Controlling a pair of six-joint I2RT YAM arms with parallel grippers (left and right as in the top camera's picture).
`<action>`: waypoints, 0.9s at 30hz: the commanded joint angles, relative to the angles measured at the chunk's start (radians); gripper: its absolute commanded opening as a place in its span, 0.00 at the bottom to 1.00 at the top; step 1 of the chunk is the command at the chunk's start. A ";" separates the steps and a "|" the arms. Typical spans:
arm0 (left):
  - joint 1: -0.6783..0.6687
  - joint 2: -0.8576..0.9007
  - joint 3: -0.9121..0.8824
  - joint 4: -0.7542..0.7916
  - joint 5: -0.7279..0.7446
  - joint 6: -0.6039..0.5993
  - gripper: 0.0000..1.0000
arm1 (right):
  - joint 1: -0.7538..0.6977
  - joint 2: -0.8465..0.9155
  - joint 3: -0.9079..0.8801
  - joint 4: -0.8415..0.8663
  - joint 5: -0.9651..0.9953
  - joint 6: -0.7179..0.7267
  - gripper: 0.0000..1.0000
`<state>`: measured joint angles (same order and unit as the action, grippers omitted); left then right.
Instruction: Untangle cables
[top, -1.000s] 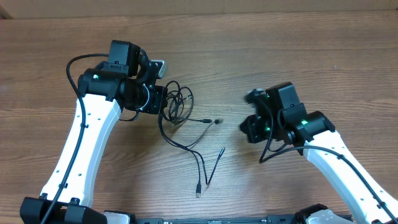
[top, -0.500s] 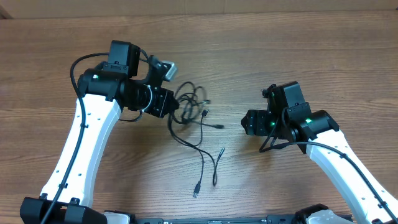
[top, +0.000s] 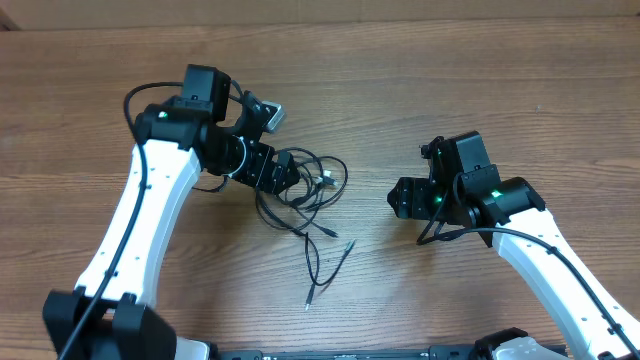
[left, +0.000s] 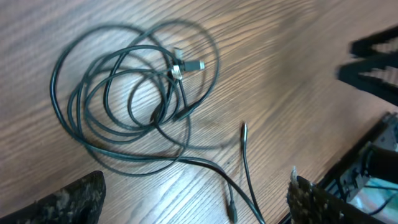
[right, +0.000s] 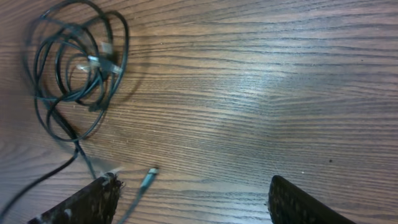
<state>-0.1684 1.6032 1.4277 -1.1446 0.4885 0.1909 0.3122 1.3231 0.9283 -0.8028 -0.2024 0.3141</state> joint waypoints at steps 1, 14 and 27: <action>0.004 0.060 0.015 0.000 -0.051 -0.075 0.91 | 0.001 -0.003 0.000 0.003 -0.001 0.003 0.74; 0.003 0.144 0.014 -0.015 -0.229 -0.267 0.89 | 0.001 -0.003 0.000 0.002 -0.001 -0.001 0.74; -0.111 0.145 0.011 0.066 -0.189 -0.087 0.68 | 0.001 -0.003 0.000 0.003 -0.001 0.000 0.73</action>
<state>-0.2253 1.7439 1.4277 -1.0969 0.2920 0.0078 0.3122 1.3231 0.9283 -0.8043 -0.2028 0.3141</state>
